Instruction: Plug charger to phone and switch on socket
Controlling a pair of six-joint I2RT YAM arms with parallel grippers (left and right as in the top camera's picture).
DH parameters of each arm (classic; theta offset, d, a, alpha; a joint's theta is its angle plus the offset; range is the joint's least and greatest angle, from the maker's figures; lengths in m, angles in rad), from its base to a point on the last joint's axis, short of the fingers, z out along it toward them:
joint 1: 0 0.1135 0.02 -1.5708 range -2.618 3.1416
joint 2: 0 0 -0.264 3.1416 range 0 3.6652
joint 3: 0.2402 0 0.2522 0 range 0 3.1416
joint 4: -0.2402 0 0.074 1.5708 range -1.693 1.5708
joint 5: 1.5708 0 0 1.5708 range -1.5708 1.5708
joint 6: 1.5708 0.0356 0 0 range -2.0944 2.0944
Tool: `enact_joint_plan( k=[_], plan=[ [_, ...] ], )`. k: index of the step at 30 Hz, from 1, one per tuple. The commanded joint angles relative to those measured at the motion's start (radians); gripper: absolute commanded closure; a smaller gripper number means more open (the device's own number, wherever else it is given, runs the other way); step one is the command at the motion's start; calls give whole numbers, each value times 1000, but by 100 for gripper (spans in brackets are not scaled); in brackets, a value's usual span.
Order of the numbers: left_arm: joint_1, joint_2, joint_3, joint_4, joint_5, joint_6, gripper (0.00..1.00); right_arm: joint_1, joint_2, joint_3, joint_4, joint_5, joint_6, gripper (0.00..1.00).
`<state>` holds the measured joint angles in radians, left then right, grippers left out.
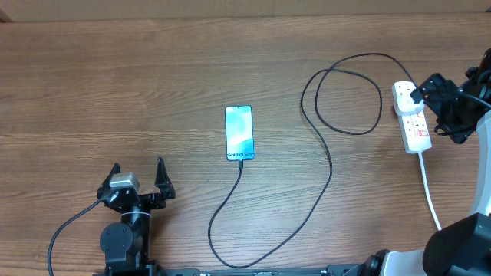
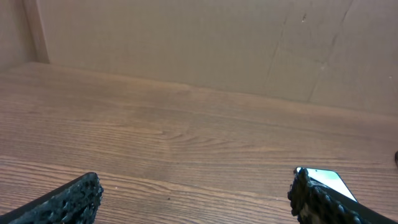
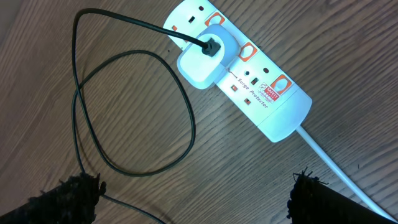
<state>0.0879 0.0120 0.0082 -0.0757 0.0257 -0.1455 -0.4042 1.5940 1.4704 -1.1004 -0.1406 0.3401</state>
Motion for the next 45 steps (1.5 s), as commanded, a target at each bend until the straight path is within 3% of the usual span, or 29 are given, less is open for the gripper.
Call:
enact_joint_plan(
  k=[1, 21, 30, 40, 45],
  plan=[
    [11, -8, -3, -1, 15, 27, 0, 5, -16, 17, 2, 9, 4, 0],
    [11, -8, -3, -1, 15, 27, 0, 22, -69, 2, 85, 6, 4, 0],
    [11, -8, -3, -1, 15, 27, 0, 99, -309, -198, 314, 10, 4, 0],
    [11, -8, -3, -1, 15, 27, 0, 211, -678, -578, 616, 9, 1, 0],
    [11, -8, -3, -1, 15, 26, 0, 288, -876, -740, 708, 10, -90, 0]
  ],
)
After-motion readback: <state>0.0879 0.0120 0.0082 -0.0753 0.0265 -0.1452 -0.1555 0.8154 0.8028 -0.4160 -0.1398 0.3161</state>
